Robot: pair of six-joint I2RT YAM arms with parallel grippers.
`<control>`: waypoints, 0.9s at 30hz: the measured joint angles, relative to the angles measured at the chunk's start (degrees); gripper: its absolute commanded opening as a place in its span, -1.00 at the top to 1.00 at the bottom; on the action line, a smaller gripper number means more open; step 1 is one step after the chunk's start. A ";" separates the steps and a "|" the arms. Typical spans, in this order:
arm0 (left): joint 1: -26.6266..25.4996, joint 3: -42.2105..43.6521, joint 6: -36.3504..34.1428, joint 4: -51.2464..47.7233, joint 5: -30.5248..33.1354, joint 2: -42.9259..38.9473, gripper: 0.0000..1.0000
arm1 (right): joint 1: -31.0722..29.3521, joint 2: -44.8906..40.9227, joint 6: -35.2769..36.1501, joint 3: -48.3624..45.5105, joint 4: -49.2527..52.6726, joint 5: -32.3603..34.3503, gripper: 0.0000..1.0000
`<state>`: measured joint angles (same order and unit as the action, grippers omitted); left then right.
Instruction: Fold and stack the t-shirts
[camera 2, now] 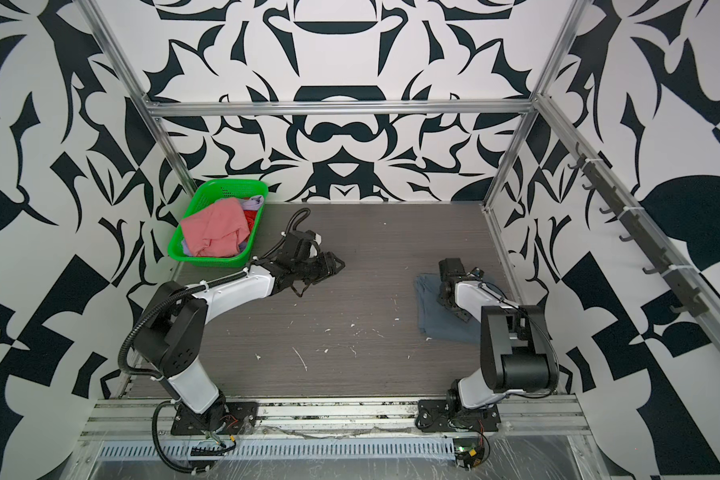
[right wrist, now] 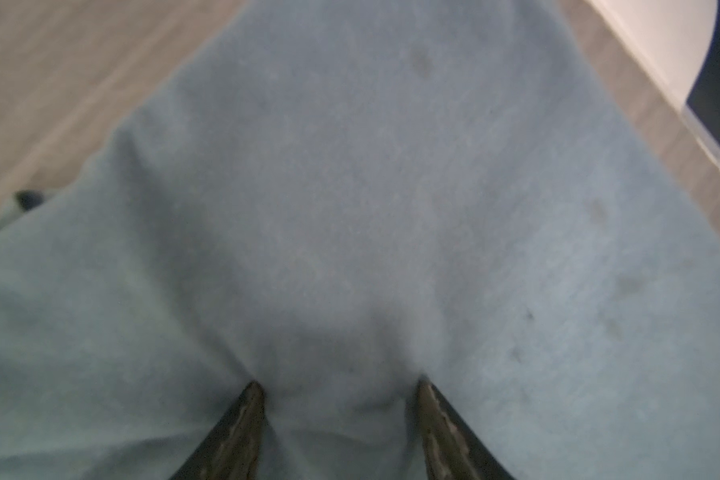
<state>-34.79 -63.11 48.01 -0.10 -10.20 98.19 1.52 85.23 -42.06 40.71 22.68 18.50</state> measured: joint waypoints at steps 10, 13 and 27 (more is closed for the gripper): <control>0.00 -2.29 -4.20 -1.81 5.53 -4.37 -0.18 | 8.02 -5.99 2.29 -2.93 4.83 -8.98 -0.29; 0.02 -2.29 -5.46 -2.75 7.08 -4.37 -0.19 | 13.55 -8.39 3.56 -4.44 6.93 -11.54 -0.29; 2.34 -5.14 -9.11 -5.11 8.02 -3.56 -0.20 | 21.03 -10.71 8.02 -3.32 11.74 -16.37 -0.28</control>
<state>-32.45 -68.25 38.89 -5.21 -2.17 94.63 22.55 74.52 -34.04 37.39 34.41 2.13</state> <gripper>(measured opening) 0.597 0.619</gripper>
